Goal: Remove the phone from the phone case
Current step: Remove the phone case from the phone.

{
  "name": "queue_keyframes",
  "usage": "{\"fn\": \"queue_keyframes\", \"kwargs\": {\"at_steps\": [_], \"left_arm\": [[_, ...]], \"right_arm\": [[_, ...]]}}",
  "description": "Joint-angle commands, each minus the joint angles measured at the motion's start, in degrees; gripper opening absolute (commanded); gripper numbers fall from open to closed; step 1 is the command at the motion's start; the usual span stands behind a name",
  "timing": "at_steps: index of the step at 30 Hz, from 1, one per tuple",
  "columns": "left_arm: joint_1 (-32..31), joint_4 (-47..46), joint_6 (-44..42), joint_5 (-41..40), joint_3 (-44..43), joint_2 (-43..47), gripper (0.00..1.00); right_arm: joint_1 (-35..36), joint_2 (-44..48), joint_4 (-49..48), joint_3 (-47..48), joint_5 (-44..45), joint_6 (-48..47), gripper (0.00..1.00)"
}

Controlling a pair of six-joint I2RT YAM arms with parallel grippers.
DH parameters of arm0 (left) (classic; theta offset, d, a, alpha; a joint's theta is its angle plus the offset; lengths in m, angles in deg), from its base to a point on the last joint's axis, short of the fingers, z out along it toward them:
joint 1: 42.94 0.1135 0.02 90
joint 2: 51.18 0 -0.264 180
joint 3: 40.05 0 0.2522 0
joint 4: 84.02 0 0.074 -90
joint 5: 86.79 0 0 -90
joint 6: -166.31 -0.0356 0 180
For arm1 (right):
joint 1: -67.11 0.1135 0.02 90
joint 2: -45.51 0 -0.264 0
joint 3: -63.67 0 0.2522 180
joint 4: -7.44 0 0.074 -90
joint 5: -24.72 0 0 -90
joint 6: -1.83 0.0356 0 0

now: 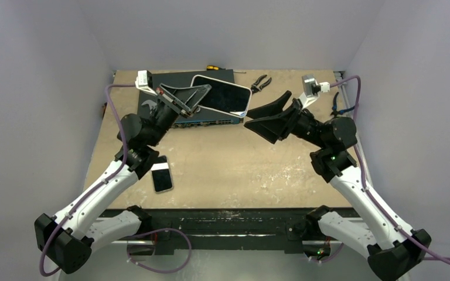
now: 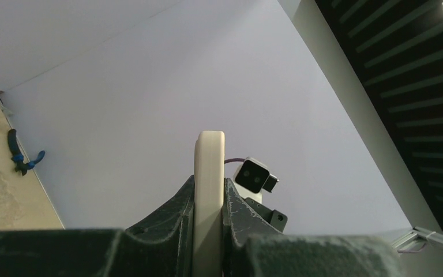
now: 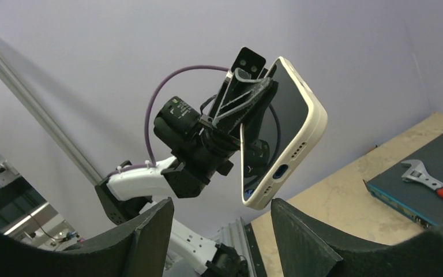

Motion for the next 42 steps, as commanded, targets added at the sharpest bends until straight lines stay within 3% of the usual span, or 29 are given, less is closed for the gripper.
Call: {"fn": "queue_keyframes", "kwargs": {"at_steps": [1,7,26,35,42], "left_arm": [[0.09,-7.78,5.57,-2.21,-2.68,-1.04,0.0],[0.08,-8.84,7.3,-1.45,-2.25,-2.04,0.0],[0.1,-9.14,8.36,-0.24,-1.26,-1.77,0.0],[0.08,-8.66,8.36,-0.42,-1.0,-2.08,0.0],[0.12,-4.01,9.06,1.74,-1.5,-4.51,0.0]], "right_arm": [[0.51,-0.88,-4.7,-1.13,-1.06,-1.79,0.64],[0.94,-3.0,-5.72,0.52,0.24,-2.0,0.54],[2.12,-5.99,-11.22,2.42,1.47,0.33,0.46],[4.44,-5.69,-10.41,3.55,1.59,-3.12,0.18],[8.4,-3.11,-4.71,6.21,4.52,-13.83,0.14]]}}
